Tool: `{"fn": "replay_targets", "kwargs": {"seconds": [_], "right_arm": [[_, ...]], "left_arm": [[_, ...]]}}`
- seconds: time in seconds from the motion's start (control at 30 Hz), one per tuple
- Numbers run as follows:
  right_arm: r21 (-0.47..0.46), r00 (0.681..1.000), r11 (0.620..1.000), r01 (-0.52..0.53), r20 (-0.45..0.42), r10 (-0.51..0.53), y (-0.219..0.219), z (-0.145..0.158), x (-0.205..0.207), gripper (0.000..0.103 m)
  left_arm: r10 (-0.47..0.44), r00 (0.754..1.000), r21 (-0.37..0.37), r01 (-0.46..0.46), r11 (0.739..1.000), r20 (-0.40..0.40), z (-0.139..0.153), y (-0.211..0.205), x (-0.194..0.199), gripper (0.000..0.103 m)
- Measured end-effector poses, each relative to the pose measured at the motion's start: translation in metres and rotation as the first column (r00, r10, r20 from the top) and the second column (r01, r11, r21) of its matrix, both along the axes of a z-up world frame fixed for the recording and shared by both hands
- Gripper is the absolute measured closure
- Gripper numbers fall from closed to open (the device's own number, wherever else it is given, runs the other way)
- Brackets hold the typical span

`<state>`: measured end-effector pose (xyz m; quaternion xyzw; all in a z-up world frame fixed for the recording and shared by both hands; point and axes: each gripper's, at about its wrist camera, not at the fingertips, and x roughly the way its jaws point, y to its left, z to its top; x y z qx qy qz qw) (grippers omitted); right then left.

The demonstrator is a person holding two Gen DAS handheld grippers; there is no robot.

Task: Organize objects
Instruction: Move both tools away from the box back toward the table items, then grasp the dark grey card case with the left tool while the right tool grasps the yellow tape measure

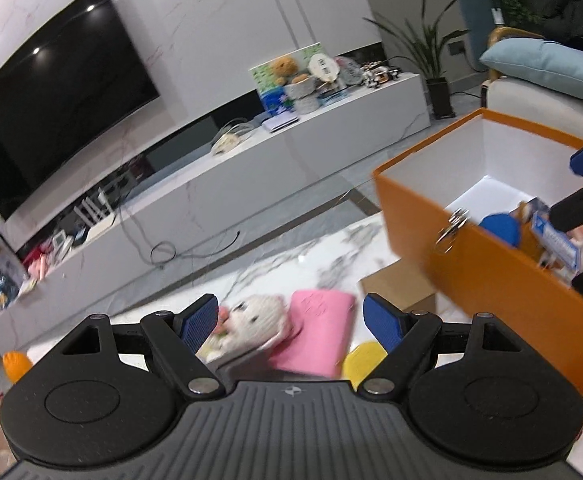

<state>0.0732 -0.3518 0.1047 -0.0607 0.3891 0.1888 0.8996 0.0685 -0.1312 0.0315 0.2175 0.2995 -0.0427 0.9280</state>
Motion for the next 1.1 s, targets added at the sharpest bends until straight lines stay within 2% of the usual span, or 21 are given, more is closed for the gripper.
{"fn": "replay_targets", "kwargs": {"seconds": [0.1,0.2,0.3,0.37,0.43,0.5,0.57,0.67,0.9,1.0,1.1], "right_arm": [[-0.011,0.999,1.000,-0.020,0.024,0.021,0.009,0.000,-0.001,0.031],[-0.030,1.000,0.999,-0.022,0.008,0.022,0.014,-0.006,0.009,0.035],[-0.090,0.997,0.995,-0.045,-0.066,0.039,0.023,-0.024,0.027,0.035],[-0.129,0.993,0.990,-0.059,-0.112,0.045,0.031,-0.039,0.041,0.042],[-0.129,0.995,0.992,-0.005,-0.097,-0.008,0.033,-0.045,0.054,0.045],[-0.098,0.991,0.989,0.111,-0.059,-0.117,0.026,-0.042,0.065,0.048],[-0.065,0.982,0.982,0.180,-0.045,-0.183,0.016,-0.037,0.071,0.050],[-0.013,0.978,0.979,0.202,-0.050,-0.202,0.006,-0.031,0.071,0.050],[0.061,0.995,0.993,0.101,0.022,-0.102,0.012,-0.009,0.044,0.046],[0.066,0.998,0.997,0.032,0.056,-0.036,0.021,0.002,0.033,0.041],[0.058,0.995,0.997,-0.049,0.089,0.043,0.035,0.007,0.020,0.040]], "left_arm": [[0.015,1.000,0.001,-0.015,1.000,-0.006,-0.003,0.014,-0.005,0.009],[0.028,1.000,-0.012,-0.028,1.000,-0.011,-0.006,0.025,-0.010,0.009],[0.035,0.999,-0.025,-0.036,0.999,-0.023,-0.008,0.030,-0.011,0.009],[0.032,0.999,-0.025,-0.033,0.999,-0.027,-0.008,0.032,-0.013,0.009],[0.030,0.999,-0.023,-0.031,0.999,-0.026,-0.008,0.033,-0.014,0.009],[0.032,0.999,-0.027,-0.032,0.999,-0.023,-0.008,0.037,-0.015,0.009],[0.033,0.999,-0.034,-0.034,0.999,-0.022,-0.007,0.039,-0.016,0.009],[0.037,0.999,-0.035,-0.038,0.999,-0.019,-0.008,0.044,-0.015,0.009],[0.042,0.999,-0.027,-0.043,0.999,-0.025,-0.014,0.061,-0.010,0.009],[0.054,0.998,-0.029,-0.055,0.998,-0.032,-0.017,0.072,-0.009,0.009],[0.061,0.997,-0.039,-0.062,0.997,-0.040,-0.020,0.083,-0.008,0.009]]}}
